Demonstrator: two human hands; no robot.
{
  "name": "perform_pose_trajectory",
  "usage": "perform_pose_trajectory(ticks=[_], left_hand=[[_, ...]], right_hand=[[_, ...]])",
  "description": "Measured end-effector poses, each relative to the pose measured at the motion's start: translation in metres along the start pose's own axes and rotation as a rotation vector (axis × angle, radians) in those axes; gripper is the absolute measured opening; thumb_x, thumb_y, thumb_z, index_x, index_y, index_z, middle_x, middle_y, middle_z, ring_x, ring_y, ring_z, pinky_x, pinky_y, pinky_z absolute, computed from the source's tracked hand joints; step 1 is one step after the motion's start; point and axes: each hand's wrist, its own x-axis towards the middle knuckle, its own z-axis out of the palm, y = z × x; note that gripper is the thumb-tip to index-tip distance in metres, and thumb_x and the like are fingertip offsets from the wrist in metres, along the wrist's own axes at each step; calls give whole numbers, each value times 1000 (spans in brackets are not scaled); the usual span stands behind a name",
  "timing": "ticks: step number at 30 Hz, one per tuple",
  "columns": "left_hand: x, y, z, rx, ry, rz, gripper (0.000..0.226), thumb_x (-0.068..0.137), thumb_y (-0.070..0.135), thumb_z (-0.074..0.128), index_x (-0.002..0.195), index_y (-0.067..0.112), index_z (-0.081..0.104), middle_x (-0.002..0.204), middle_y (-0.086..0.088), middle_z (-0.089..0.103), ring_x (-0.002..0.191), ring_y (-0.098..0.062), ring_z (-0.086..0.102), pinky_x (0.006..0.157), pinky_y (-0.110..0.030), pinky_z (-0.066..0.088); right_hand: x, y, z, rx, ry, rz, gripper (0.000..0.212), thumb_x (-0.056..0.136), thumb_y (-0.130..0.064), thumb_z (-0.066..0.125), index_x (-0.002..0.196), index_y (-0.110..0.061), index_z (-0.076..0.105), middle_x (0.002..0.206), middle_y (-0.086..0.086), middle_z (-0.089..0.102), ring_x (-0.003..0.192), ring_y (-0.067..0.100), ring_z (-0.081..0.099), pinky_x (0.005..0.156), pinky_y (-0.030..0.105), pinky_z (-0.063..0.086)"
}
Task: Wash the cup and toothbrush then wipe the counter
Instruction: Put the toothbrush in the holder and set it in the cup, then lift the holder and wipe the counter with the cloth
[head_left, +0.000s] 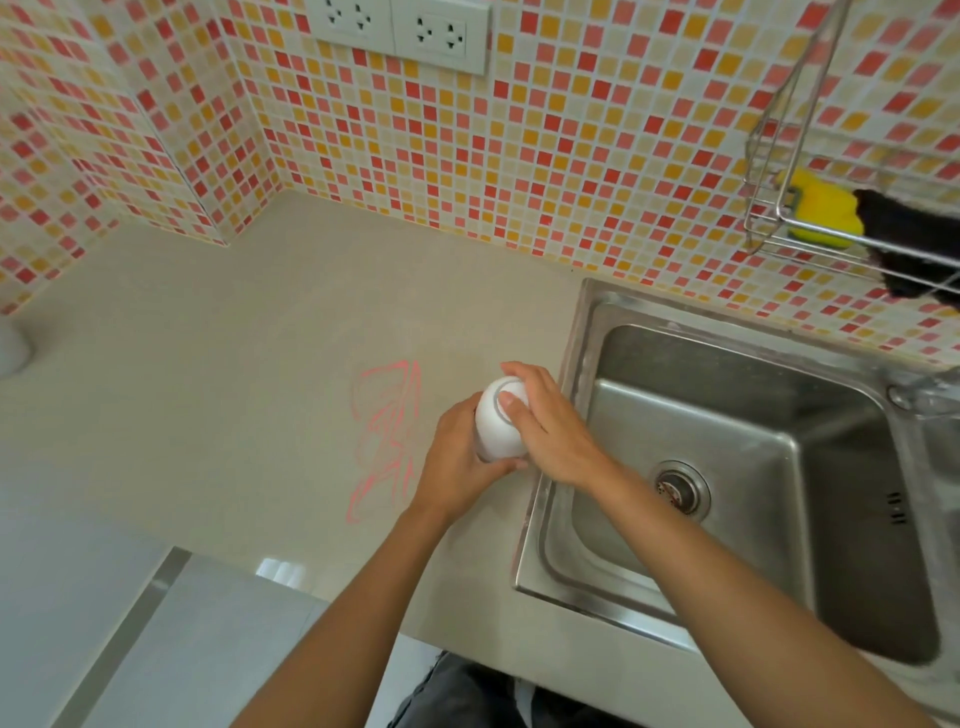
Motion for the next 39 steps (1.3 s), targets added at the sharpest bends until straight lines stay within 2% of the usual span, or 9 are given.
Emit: perform_pose_trajectory(ticks=[3,8,12,17,21,24,27,31,39], left_hand=[[-5,-5,4,28,29,-53,75,66,36,86,131,32,48,121,15,60,109,-2,59,88,-26,51],[-5,-18,2,62,6,-155,85,59,52,81,132,29,45,121,10,61,105,-9,60,84,-24,50],[-6,-19,3,69,15,-195,86,63,41,86,136,25,44,121,9,62,103,-8,61,82,-17,49],[-2,-16,-2,111,-66,-207,88,65,26,87,139,21,40,125,7,58,108,-11,58,80,-10,43],[0,-11,-24,291,-219,-227,82,76,-11,53,148,14,26,147,-6,42,130,-29,45,96,-27,40],[-1,-1,-45,361,-5,-280,73,83,-7,50,150,9,24,155,-9,30,137,-32,38,114,-36,29],[10,24,-46,376,204,-150,61,94,3,48,149,5,24,157,-11,26,144,-30,27,118,-37,21],[24,67,-11,470,361,86,56,100,18,45,150,5,23,158,-11,22,149,-24,5,120,-37,14],[49,141,112,673,137,418,64,101,40,28,152,8,10,159,-6,-2,147,-18,-8,120,-35,2]], right_hand=[[-1,7,9,-5,48,24,38,102,-26,34,139,-17,38,140,-1,39,126,8,40,103,20,29],[8,10,22,-55,62,1,37,103,-28,30,136,-16,40,136,1,42,119,11,44,98,20,33],[9,11,25,-37,88,-13,35,104,-28,28,133,-15,43,132,3,44,110,7,43,94,21,35],[15,14,25,-56,47,11,38,103,-29,30,136,-15,41,138,5,43,123,18,44,101,24,31],[16,17,16,130,92,70,49,98,-40,40,144,-22,34,148,0,40,141,20,28,115,41,23],[4,22,-3,98,332,93,46,101,-36,39,143,-19,38,149,1,41,143,15,23,117,38,21],[-17,41,-22,-126,344,68,49,103,-35,34,146,-11,35,154,6,32,146,18,14,119,39,15],[-53,89,-48,-444,205,151,64,102,-44,25,151,-6,12,160,7,7,147,20,-3,119,33,-1],[-100,114,-149,-413,438,177,60,103,-29,33,152,-8,5,160,2,-3,146,13,-9,121,35,6]])
